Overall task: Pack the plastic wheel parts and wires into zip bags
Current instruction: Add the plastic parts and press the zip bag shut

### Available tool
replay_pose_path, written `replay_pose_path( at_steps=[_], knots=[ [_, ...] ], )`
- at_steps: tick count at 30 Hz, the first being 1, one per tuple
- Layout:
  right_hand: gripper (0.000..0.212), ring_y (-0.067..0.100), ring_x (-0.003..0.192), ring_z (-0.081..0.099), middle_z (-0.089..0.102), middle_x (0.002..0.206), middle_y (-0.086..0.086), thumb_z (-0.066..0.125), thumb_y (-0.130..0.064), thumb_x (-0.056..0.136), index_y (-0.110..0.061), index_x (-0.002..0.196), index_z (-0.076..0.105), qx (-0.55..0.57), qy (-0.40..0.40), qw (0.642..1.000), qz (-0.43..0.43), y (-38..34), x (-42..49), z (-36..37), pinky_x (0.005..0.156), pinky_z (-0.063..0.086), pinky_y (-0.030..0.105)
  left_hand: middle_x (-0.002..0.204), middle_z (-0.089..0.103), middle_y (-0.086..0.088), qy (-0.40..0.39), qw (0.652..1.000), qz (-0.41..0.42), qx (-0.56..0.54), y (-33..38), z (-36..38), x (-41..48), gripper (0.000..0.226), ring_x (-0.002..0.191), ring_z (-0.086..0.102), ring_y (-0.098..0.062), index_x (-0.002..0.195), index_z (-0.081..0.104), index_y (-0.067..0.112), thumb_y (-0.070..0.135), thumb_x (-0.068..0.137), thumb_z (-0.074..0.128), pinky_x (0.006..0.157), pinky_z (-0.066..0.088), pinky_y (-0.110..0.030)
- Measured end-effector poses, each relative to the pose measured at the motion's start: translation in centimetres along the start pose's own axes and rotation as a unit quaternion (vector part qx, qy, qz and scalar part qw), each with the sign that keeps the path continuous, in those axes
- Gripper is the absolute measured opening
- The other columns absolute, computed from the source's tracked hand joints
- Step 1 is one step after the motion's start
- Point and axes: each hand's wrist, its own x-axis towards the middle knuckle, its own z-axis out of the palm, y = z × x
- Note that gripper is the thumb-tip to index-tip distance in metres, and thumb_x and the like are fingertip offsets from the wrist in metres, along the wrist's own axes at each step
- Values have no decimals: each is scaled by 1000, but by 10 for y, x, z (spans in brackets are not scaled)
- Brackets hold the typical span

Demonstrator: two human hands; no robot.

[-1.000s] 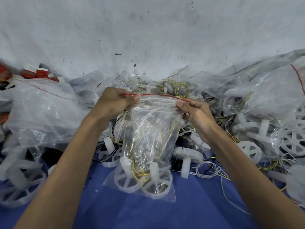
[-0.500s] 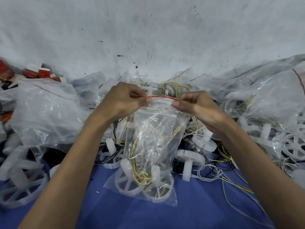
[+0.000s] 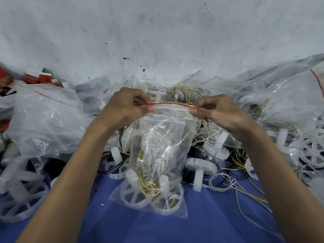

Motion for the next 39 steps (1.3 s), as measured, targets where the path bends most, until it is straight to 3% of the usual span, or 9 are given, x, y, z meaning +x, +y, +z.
replay_pose_path(
  at_steps=[6,9,13,17,21,23,28,34,39],
  knots=[
    [18,-7,53,54,60,60,-11,69,-15,83,-23,67,64,-87,27,995,-35,1,1,5,55,40,8,72,65,7,11,1000,-1,-19,0,3,-1,17,62,59,5,72,66,20,7,75,76,56,41,-1],
    [4,-8,53,52,61,62,-12,70,-15,82,-15,78,71,-157,67,982,-76,-2,3,10,51,37,7,72,66,9,37,999,-6,0,0,2,-2,21,61,60,10,69,66,21,4,73,77,54,39,1],
    [14,-6,72,60,67,79,-13,72,-22,81,-15,93,73,-119,35,988,-89,-8,0,19,67,45,6,74,69,8,33,999,24,-1,2,-3,-3,18,68,62,5,71,68,25,11,73,79,65,45,-4],
    [6,1,71,62,68,75,-10,70,-18,83,-14,87,73,-80,33,992,-90,-13,-3,27,67,46,9,84,70,12,-17,1000,20,11,7,0,-5,11,81,64,3,83,72,26,25,75,78,76,46,-12],
    [5,18,76,64,69,77,2,69,-10,82,-13,79,70,-98,57,988,-104,-15,-3,30,75,50,28,73,65,17,8,997,42,64,13,11,-5,7,66,57,10,79,72,26,23,76,77,61,37,0],
    [5,13,73,60,66,74,0,69,-7,81,-10,78,69,-112,71,984,-120,-17,-2,32,74,48,26,70,63,17,34,994,55,92,14,16,-5,15,63,54,9,71,67,29,18,76,76,56,34,2],
    [12,-12,65,58,66,75,-14,73,-21,80,-13,89,73,-79,43,991,-104,-19,-4,31,64,40,0,68,59,22,80,989,63,110,12,17,-4,21,66,54,8,71,64,31,16,75,77,57,33,3],
    [6,-1,65,63,69,73,-8,74,-21,78,-16,80,73,-56,41,992,-106,-23,-6,37,66,51,12,69,62,24,20,994,70,86,21,17,-8,14,67,56,15,69,65,39,37,73,77,58,35,3],
    [9,2,58,55,63,64,-12,75,-20,76,-13,72,71,-91,85,983,-132,-25,-7,39,57,42,15,65,58,22,39,987,97,119,25,24,-11,22,64,55,6,66,60,36,26,77,76,60,38,-7]
  ],
)
